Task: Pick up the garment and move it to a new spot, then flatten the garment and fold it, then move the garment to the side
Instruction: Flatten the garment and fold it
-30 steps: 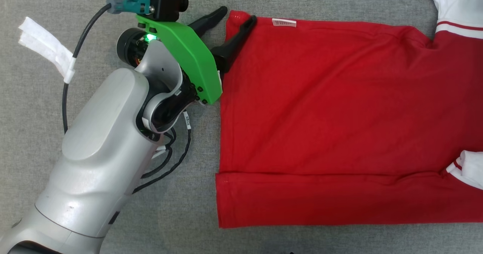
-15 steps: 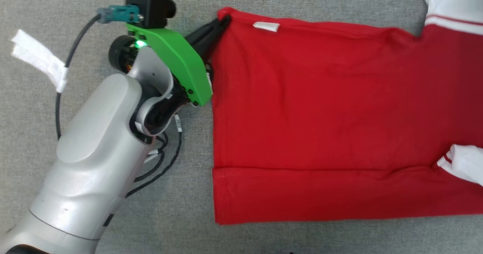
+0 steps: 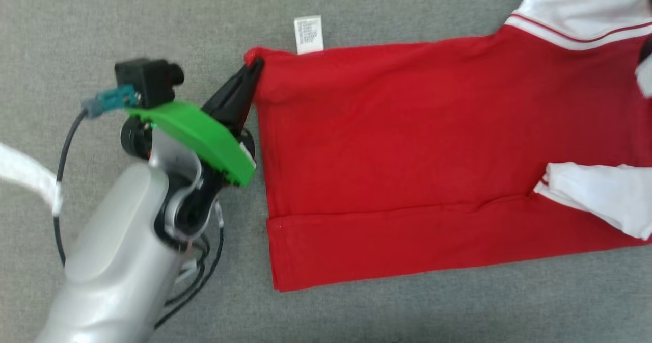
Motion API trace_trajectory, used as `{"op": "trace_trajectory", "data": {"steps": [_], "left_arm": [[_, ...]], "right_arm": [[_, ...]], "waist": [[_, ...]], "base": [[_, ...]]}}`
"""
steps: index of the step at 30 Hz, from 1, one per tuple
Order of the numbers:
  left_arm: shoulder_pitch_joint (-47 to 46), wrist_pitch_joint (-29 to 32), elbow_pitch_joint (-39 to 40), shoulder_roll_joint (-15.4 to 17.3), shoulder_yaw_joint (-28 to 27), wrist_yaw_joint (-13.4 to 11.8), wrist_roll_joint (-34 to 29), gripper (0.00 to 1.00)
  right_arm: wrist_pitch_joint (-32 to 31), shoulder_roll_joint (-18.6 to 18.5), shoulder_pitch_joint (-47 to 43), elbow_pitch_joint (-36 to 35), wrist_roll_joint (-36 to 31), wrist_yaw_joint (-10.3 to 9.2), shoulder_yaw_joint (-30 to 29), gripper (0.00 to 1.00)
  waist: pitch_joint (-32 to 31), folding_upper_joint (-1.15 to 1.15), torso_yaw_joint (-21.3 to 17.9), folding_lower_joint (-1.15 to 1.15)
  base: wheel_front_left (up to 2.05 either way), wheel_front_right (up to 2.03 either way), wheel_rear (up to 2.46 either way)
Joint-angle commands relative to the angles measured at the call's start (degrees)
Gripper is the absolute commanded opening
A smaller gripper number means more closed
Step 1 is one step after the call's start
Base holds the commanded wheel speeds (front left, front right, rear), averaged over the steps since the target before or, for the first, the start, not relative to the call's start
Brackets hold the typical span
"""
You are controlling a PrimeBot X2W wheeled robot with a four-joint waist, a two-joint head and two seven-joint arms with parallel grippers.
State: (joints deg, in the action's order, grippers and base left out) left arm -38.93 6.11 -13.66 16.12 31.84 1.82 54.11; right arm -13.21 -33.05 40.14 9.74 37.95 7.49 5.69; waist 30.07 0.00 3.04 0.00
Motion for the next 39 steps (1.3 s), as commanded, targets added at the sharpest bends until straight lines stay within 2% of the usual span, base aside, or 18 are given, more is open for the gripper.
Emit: {"op": "trace_trajectory", "data": {"steps": [1,6,13,19,35,36,37,38,39], "left_arm": [[3.36,-1.08,1.59,1.14,-0.33,-0.48,0.68,0.00],[12.90,-3.10,8.96,2.89,-0.44,-2.56,1.57,0.00],[22.30,-4.06,13.77,4.57,0.26,-4.97,2.03,0.00],[25.01,-5.94,12.72,4.02,-0.20,-5.17,2.83,0.00],[27.62,-8.12,10.63,4.80,-1.29,-3.76,4.40,0.00],[28.01,-7.96,10.59,4.90,-1.28,-3.89,4.68,0.13],[28.52,-7.68,10.48,5.14,-1.06,-3.91,4.75,0.36],[28.93,-7.68,10.36,5.35,-0.93,-3.96,4.55,0.85],[29.46,-7.68,9.93,5.68,-0.73,-4.42,3.99,1.00]], "right_arm": [[0.49,0.29,-4.74,-1.79,0.47,0.00,-0.46,0.00],[1.40,2.08,-17.72,-7.95,0.89,0.01,-5.24,0.00],[-0.22,7.53,-28.17,-11.42,-0.32,0.01,-8.40,0.00],[0.82,10.26,-29.85,-8.86,-0.88,0.01,-8.07,0.00],[0.72,10.85,-32.38,-7.92,0.73,0.01,-9.35,0.00],[0.30,10.84,-32.71,-7.80,0.77,0.01,-9.16,0.00],[-0.52,10.86,-33.20,-7.33,0.84,0.01,-8.83,0.00],[-1.02,10.64,-33.47,-6.98,0.54,0.01,-8.45,0.33],[-1.36,10.41,-33.53,-6.55,-0.04,0.01,-8.35,0.95]], "waist": [[-5.12,0.00,-3.32,0.00],[-8.68,0.00,-4.99,0.00],[-10.69,0.00,-6.42,0.00],[-10.89,0.00,-6.51,0.00],[-12.27,0.00,-6.50,0.00],[-12.30,0.00,-6.58,0.00],[-12.37,0.00,-6.68,0.00],[-12.41,0.00,-6.76,0.00],[-12.43,0.00,-6.90,0.00]], "base": [[0.00,0.00,0.00],[0.00,0.00,0.00],[0.00,0.00,0.00],[0.00,0.00,0.00],[0.00,0.00,0.00],[0.00,0.00,0.00],[0.00,0.00,0.00],[0.00,0.00,0.00],[0.00,0.00,0.00]]}}
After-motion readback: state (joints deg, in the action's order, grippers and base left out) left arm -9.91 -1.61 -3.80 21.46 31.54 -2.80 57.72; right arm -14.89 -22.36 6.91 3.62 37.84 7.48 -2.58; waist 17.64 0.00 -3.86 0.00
